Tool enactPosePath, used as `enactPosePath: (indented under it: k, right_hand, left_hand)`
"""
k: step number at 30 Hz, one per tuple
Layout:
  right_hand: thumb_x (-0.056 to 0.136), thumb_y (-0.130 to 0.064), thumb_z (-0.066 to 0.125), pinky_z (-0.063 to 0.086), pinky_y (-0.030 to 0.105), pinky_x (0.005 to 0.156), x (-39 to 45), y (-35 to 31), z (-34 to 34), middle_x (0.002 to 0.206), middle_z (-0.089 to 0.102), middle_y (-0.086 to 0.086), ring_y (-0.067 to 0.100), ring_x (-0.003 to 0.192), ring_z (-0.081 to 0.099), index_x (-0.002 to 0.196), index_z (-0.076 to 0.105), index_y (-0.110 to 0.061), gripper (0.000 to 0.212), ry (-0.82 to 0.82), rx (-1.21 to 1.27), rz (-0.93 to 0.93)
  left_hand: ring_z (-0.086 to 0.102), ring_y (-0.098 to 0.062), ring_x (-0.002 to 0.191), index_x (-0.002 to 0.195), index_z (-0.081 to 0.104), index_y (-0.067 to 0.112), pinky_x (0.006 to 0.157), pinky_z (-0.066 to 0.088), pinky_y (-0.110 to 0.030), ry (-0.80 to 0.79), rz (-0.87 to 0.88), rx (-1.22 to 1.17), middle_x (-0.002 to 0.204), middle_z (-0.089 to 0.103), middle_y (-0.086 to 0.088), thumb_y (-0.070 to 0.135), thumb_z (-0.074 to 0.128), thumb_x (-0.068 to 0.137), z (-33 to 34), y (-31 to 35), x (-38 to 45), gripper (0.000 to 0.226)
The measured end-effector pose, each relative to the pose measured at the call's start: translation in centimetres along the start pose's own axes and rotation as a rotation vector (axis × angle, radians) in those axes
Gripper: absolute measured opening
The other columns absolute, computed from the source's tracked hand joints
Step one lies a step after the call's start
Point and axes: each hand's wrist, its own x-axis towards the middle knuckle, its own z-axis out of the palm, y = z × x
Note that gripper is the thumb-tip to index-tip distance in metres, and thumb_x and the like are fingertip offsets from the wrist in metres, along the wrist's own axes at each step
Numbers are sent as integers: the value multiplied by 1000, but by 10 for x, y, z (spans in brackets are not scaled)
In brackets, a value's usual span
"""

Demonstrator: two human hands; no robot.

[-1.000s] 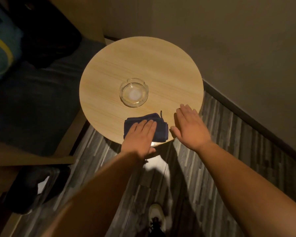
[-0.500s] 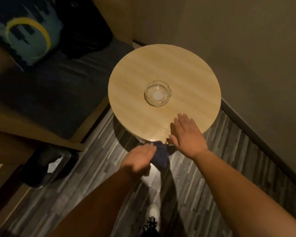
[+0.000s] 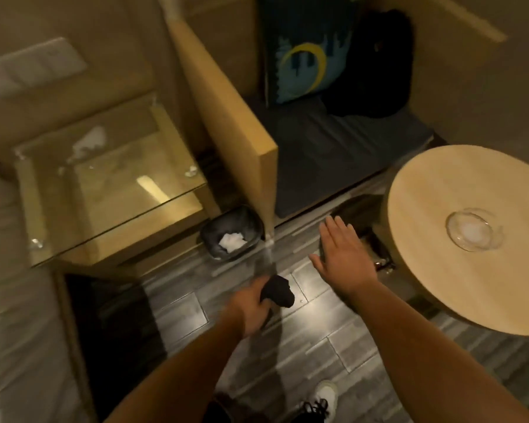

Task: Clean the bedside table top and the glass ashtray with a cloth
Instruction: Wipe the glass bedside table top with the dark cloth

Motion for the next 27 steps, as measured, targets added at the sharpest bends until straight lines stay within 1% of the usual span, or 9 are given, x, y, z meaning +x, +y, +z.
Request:
enactPosePath:
  k: [1,2,6,9,12,17,21,25,27]
  right_hand:
    - [96,-57,26,-4,39,117,13,-25,-4,161,6,11,25,148,0,152,8,-11,74,-6,-11,-43]
    - [96,-55,27,-2,39,118,26,-50,-8,160,8,12,26,148,1,151,10,-10,74,-10,-16,-82]
    - [95,-54,35,2,42,118,69,-144,-16,159,14,13,27,147,6,150,16,-9,73,-12,-15,-181]
    - [96,-53,32,0,40,119,101,-205,-19,161,6,11,25,148,0,151,11,-10,73,-31,-22,-231]
    - [97,-52,33,-3,39,117,133,-265,-23,161,5,12,25,148,-1,151,10,-9,73,-21,-18,-287]
    - [96,-50,39,0,40,117,182,-349,-25,159,13,15,29,147,6,150,16,-6,73,-8,-58,-387]
    - [95,-50,38,1,39,117,225,-388,-18,158,16,15,28,147,9,149,19,-8,71,-23,-77,-446]
    - [96,-52,34,-4,37,117,283,-409,-10,160,9,13,27,148,3,151,12,-9,73,-53,-99,-468]
    - [96,-52,33,0,39,118,320,-417,-6,159,12,13,27,147,5,151,13,-9,73,-67,-106,-475]
  left_hand:
    - [58,9,93,118,55,34,83,35,-2,13,-4,22,105,64,15,3,51,88,-22,-11,-3,43]
    - [60,4,96,120,55,34,84,37,-7,43,-26,58,107,65,14,5,52,87,-44,-22,-5,45]
    - [56,-24,118,139,43,32,96,43,-31,180,-88,154,131,58,-1,15,52,90,-128,-70,-13,52]
    - [56,-25,119,141,38,34,98,45,-39,271,-86,179,134,57,-2,18,53,92,-187,-103,-21,54]
    - [53,-25,120,143,35,28,99,44,-39,331,-80,226,136,54,-5,18,55,91,-239,-136,-32,57]
    - [57,-22,112,136,41,31,91,46,-36,402,-101,176,128,58,0,20,55,91,-306,-189,-38,49]
    - [58,-22,110,138,40,28,91,47,-35,452,-134,142,128,57,-1,17,55,91,-347,-217,-28,51]
    - [59,-20,101,131,43,27,80,46,-32,483,-192,125,122,59,-1,15,55,90,-384,-240,3,44]
    - [58,-20,101,129,44,25,75,42,-29,494,-221,134,120,59,-1,14,57,88,-406,-246,24,45]
